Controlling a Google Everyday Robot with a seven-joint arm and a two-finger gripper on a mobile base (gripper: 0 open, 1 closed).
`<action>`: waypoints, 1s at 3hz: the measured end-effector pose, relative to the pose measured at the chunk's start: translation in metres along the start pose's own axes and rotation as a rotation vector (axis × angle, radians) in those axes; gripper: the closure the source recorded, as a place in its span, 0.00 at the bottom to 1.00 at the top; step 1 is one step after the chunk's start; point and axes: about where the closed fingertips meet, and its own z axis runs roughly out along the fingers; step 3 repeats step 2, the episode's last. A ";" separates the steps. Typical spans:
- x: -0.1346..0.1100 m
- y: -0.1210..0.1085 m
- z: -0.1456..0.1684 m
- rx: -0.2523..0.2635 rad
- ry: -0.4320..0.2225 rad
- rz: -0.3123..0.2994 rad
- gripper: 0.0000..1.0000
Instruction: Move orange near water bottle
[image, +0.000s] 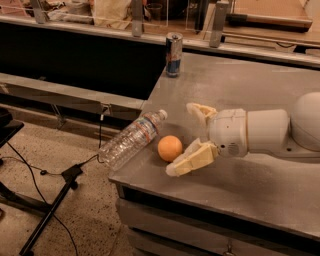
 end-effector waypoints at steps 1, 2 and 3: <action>-0.008 -0.016 -0.037 0.025 -0.047 -0.054 0.00; -0.013 -0.018 -0.042 0.027 -0.054 -0.068 0.00; -0.013 -0.018 -0.042 0.027 -0.054 -0.068 0.00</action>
Offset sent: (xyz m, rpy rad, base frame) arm 0.0050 -0.0328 0.0191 0.0250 -0.0655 -0.0037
